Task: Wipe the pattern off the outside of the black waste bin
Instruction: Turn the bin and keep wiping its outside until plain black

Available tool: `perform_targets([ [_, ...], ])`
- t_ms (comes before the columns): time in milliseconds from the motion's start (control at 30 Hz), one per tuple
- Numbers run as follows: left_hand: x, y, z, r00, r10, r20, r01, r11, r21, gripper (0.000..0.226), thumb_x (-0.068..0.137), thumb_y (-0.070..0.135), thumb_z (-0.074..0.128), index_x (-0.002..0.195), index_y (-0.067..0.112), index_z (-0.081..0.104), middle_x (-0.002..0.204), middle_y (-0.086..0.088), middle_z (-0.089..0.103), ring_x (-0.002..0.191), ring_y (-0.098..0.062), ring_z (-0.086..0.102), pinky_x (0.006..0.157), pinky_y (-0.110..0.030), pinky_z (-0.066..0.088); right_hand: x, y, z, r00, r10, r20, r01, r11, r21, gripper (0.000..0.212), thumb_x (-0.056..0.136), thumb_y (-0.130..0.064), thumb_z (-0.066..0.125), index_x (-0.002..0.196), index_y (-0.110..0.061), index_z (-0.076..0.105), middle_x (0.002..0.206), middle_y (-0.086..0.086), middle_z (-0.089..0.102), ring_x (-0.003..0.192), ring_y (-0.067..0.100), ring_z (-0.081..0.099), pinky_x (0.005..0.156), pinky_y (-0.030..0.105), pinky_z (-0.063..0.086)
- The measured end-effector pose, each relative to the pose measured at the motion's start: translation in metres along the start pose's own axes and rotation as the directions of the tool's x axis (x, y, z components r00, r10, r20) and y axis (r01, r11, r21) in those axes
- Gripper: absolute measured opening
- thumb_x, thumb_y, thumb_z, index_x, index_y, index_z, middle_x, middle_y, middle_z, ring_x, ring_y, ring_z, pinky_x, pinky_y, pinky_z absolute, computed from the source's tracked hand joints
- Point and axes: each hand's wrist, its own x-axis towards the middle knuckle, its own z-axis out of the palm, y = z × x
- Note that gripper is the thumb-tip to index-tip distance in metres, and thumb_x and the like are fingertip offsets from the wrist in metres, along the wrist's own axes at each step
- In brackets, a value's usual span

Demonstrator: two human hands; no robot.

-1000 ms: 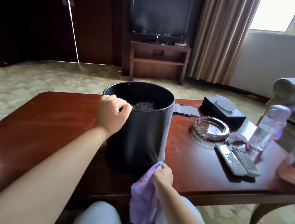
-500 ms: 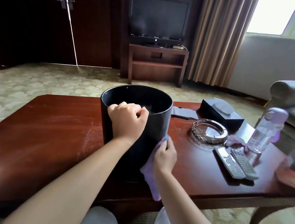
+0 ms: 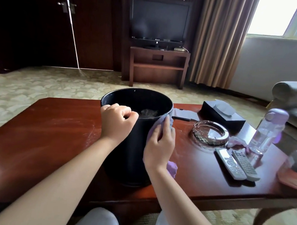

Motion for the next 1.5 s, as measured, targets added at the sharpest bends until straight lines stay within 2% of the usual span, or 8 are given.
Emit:
perform_targets([
  [233,0.001,0.0,-0.003,1.0,0.012,-0.002,-0.012,1.0,-0.019,0.036,0.068,0.032,0.039,0.048,0.026,0.01,0.038,0.006,0.01,0.042,-0.001,0.026,0.066,-0.029,0.024,-0.025,0.065,-0.01,0.845,0.531,0.072,-0.493,0.823,-0.282,0.03,0.097,-0.01,0.032,0.108,-0.004,0.059,0.112,0.02,0.061,0.108,0.034,0.053,0.082,0.032,0.036],
  [400,0.001,-0.002,-0.005,0.999,0.036,-0.006,-0.036,0.998,-0.052,0.035,0.067,0.031,0.039,0.049,0.027,0.009,0.036,0.0,0.012,0.044,-0.005,0.036,0.056,-0.025,0.023,-0.001,-0.005,-0.003,1.0,0.021,-0.001,-0.021,0.998,-0.067,0.031,0.098,-0.012,0.041,0.125,-0.004,0.055,0.107,0.008,0.054,0.103,0.02,0.051,0.083,0.016,0.032],
  [500,0.001,-0.006,-0.006,0.998,0.064,-0.003,-0.065,0.995,-0.079,0.034,0.066,0.03,0.039,0.049,0.027,0.01,0.045,0.004,0.04,0.046,-0.002,0.038,0.056,-0.022,0.023,0.001,-0.024,0.002,0.934,-0.358,0.002,0.353,0.92,-0.172,0.037,0.095,-0.013,0.042,0.128,-0.003,0.055,0.088,0.004,0.05,0.077,0.018,0.051,0.069,0.016,0.037],
  [667,0.0,-0.007,-0.008,0.997,0.081,0.001,-0.08,0.99,-0.114,0.033,0.066,0.031,0.038,0.049,0.027,0.01,0.051,0.014,0.044,0.047,-0.003,0.038,0.057,-0.023,0.025,0.007,0.013,-0.008,0.948,-0.297,-0.115,0.267,0.937,-0.225,0.043,0.091,-0.015,0.039,0.129,-0.001,0.054,0.088,0.016,0.057,0.078,0.031,0.06,0.075,0.022,0.043],
  [833,0.0,-0.008,-0.006,0.996,0.082,-0.016,-0.084,0.99,-0.116,0.034,0.067,0.029,0.04,0.05,0.028,0.01,0.047,0.007,0.041,0.047,-0.002,0.038,0.055,-0.024,0.024,0.002,0.018,-0.012,0.743,-0.647,0.175,0.66,0.662,-0.354,0.044,0.082,0.0,0.059,0.125,-0.012,0.06,0.076,0.008,0.05,0.065,0.026,0.05,0.064,0.032,0.045],
  [1067,-0.001,-0.012,-0.009,0.996,0.089,-0.022,-0.092,0.987,-0.13,0.045,0.082,0.031,0.045,0.05,0.028,0.013,0.038,0.005,0.017,0.047,-0.001,0.038,0.059,-0.029,0.024,-0.001,0.01,-0.002,0.766,-0.635,0.095,0.605,0.664,-0.439,0.03,0.085,-0.011,0.05,0.111,-0.017,0.064,0.077,0.008,0.056,0.063,0.026,0.055,0.058,0.032,0.046],
  [1333,0.0,-0.013,-0.006,0.996,0.083,-0.011,-0.084,0.992,-0.099,0.041,0.074,0.031,0.046,0.048,0.026,0.015,0.037,0.005,0.015,0.046,-0.004,0.038,0.057,-0.026,0.025,0.017,0.021,-0.004,0.892,-0.43,-0.143,0.342,0.846,-0.408,0.043,0.087,-0.012,0.041,0.126,-0.013,0.059,0.08,0.01,0.057,0.067,0.03,0.058,0.06,0.032,0.048],
  [1500,0.001,-0.01,-0.008,0.997,0.074,-0.007,-0.074,0.992,-0.102,0.037,0.071,0.029,0.043,0.048,0.026,0.014,0.039,0.005,0.012,0.041,-0.006,0.028,0.057,-0.022,0.026,0.004,0.052,-0.007,0.98,0.2,-0.022,-0.195,0.918,-0.345,0.054,0.085,-0.024,0.029,0.136,-0.029,0.046,0.11,0.01,0.055,0.1,0.029,0.054,0.073,0.031,0.037],
])
